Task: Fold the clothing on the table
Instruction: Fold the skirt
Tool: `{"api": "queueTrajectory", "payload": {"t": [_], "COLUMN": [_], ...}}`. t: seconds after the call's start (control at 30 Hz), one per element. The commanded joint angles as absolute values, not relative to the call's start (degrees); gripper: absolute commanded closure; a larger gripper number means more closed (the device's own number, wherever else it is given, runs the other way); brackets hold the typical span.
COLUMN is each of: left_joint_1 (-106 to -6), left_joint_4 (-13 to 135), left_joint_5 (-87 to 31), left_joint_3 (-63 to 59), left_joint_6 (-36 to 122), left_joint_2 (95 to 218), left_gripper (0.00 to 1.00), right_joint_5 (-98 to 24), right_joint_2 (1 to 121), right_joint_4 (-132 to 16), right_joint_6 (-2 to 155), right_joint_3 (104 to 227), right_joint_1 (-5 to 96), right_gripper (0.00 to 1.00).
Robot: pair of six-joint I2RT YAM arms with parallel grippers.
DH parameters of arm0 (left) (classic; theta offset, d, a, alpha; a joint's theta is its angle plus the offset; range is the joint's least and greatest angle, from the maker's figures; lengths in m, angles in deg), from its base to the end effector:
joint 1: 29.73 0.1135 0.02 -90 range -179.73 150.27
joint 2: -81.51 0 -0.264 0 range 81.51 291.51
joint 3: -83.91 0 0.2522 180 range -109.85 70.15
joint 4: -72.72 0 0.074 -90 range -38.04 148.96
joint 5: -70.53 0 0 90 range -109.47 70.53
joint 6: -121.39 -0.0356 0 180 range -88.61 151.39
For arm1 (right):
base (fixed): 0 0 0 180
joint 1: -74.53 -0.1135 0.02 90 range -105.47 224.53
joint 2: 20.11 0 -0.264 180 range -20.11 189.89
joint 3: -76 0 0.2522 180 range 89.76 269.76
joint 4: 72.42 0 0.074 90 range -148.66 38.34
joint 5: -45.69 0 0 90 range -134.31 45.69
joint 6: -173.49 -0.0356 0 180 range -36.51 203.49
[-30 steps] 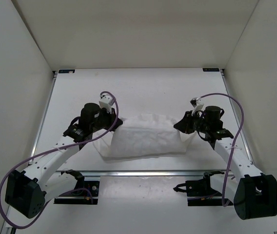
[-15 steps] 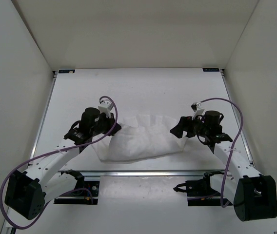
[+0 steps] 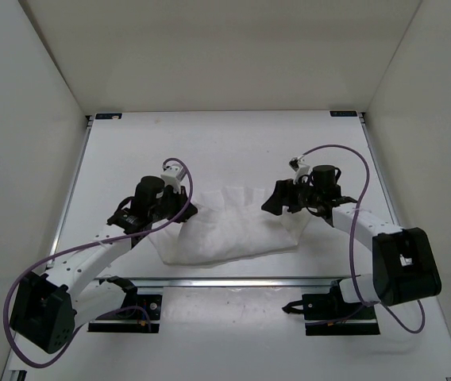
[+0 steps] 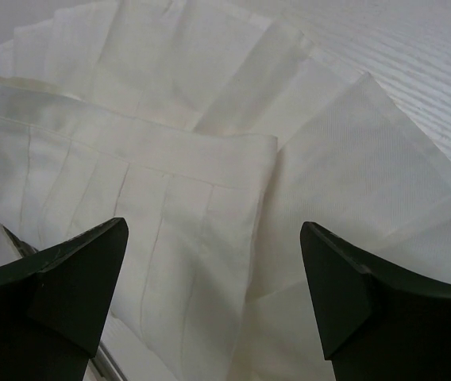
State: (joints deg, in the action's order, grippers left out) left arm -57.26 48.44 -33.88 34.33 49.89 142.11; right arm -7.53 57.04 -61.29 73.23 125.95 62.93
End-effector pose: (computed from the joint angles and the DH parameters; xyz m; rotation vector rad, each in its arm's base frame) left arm 0.1967 -0.1125 0.2326 0.3244 2.2359 -0.7182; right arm 0.2563 0.0744 0.1920 -0.3816 2.2057 0.9243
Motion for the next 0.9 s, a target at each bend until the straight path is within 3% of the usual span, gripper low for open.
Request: {"api": "queueTrajectory", "payload": {"t": [0.0, 0.27, 0.37, 0.63, 0.73, 0.87], "left_joint_1": [-56.8, -56.5, -56.5, -55.8, -56.0, -55.5], "left_joint_4": [48.7, 48.9, 48.8, 48.3, 48.2, 48.2], "left_joint_5": [-34.3, -34.8, -34.9, -34.9, -35.0, -35.3], "left_joint_3": [34.7, 35.0, 35.2, 34.8, 34.7, 34.6], "left_joint_6": [49.3, 49.4, 49.4, 49.1, 49.2, 49.2], "left_joint_2": [141.7, 142.1, 142.5, 142.6, 142.6, 142.2], "left_gripper": [1.00, 1.00, 1.00, 1.00, 1.00, 1.00], "right_joint_5": [-6.0, -6.6, -6.0, -4.8, -4.9, -3.2], "right_joint_2": [59.6, 65.1, 66.6, 70.7, 71.6, 73.9], "right_joint_4": [-65.8, -67.2, -67.3, -67.7, -68.3, -66.7], "right_joint_6": [74.4, 75.1, 75.0, 74.1, 74.1, 74.1], "right_joint_3": [128.8, 130.0, 130.9, 134.2, 134.8, 136.3], "right_joint_1": [62.1, 60.3, 60.3, 59.7, 59.0, 59.5], "right_gripper": [0.13, 0.14, 0.23, 0.32, 0.38, 0.56]}}
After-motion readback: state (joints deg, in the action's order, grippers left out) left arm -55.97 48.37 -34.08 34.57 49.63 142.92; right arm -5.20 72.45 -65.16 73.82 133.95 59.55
